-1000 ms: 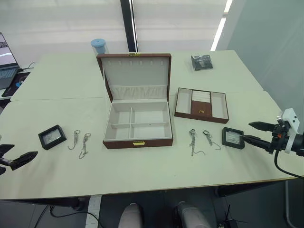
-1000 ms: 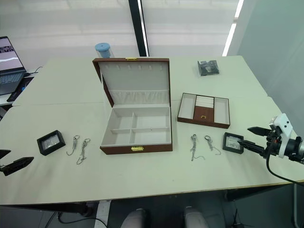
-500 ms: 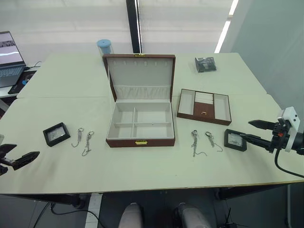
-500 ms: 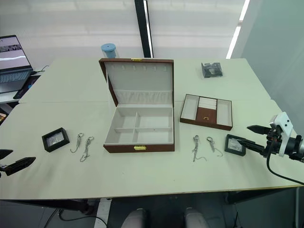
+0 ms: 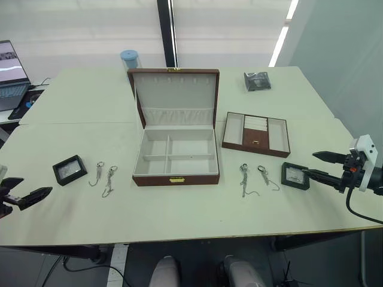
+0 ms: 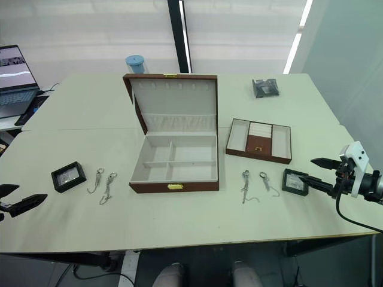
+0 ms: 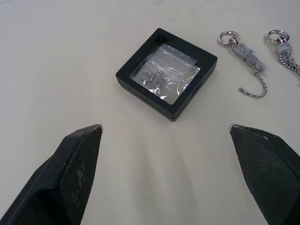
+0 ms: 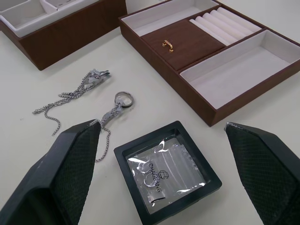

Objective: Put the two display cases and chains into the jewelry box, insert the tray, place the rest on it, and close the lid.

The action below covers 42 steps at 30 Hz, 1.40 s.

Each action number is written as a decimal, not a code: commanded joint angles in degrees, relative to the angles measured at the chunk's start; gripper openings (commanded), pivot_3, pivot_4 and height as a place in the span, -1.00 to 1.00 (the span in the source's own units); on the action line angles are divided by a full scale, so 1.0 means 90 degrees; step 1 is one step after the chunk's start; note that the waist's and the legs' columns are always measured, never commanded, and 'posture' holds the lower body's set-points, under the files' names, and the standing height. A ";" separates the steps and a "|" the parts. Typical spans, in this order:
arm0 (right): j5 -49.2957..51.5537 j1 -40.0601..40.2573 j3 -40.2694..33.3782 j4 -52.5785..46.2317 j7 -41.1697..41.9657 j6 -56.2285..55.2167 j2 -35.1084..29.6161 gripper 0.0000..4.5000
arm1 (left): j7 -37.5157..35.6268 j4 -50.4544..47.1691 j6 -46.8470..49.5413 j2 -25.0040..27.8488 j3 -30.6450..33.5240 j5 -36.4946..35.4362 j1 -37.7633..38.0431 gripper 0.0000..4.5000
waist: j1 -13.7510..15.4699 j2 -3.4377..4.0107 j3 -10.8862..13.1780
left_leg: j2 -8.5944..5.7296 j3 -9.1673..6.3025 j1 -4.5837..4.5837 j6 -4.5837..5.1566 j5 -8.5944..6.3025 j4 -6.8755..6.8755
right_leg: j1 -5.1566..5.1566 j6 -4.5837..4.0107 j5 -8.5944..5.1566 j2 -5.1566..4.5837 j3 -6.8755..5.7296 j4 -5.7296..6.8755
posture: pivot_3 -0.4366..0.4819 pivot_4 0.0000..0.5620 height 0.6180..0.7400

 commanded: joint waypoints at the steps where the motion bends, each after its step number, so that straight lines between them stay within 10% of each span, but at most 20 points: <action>1: 0.0021 -0.0085 -0.0108 -0.0050 0.0038 -0.0126 -0.0037 0.99 | 0.0004 -0.0023 -0.0074 0.0078 0.0026 0.0004 -0.0028 1.00 | 0.0003 0.0011 0.0007 | -0.0005 -0.0030 -0.0003 -0.0006 0.0004 0.0000 | 0.0012 -0.0003 -0.0002 -0.0004 -0.0048 -0.0008 | -0.05 -0.47 1.00; 16: 0.0591 -0.0059 -0.0093 -0.1045 -0.0139 0.0310 0.0358 0.99 | -0.0087 -0.0012 -0.0156 0.0139 -0.0353 0.0048 -0.0291 1.00 | 0.0050 0.0031 0.0019 | 0.0019 0.0048 0.0002 -0.0015 0.0009 -0.0002 | -0.0022 -0.0022 -0.0016 0.0014 0.0002 0.0027 | -0.05 -0.47 1.00; 27: 0.1156 0.0627 0.0845 -0.4248 -0.0922 0.0733 0.1477 0.99 | -0.0743 0.0810 -0.0719 0.0561 -0.1470 0.0401 -0.1432 1.00 | 0.0048 0.0024 0.0015 | 0.0025 0.0093 -0.0002 -0.0016 0.0007 -0.0003 | -0.0058 -0.0021 -0.0016 0.0026 0.0057 0.0050 | -0.05 -0.47 1.00; 42: 0.0598 0.1435 0.1494 -0.4711 -0.1094 -0.0088 0.1777 0.99 | -0.1244 0.2602 -0.1683 0.0411 -0.3093 0.1268 -0.3433 1.00 | 0.0059 0.0004 0.0004 | 0.0024 0.0124 -0.0009 -0.0015 0.0007 -0.0002 | -0.0086 -0.0020 -0.0015 0.0065 0.0090 0.0058 | -0.05 -0.47 1.00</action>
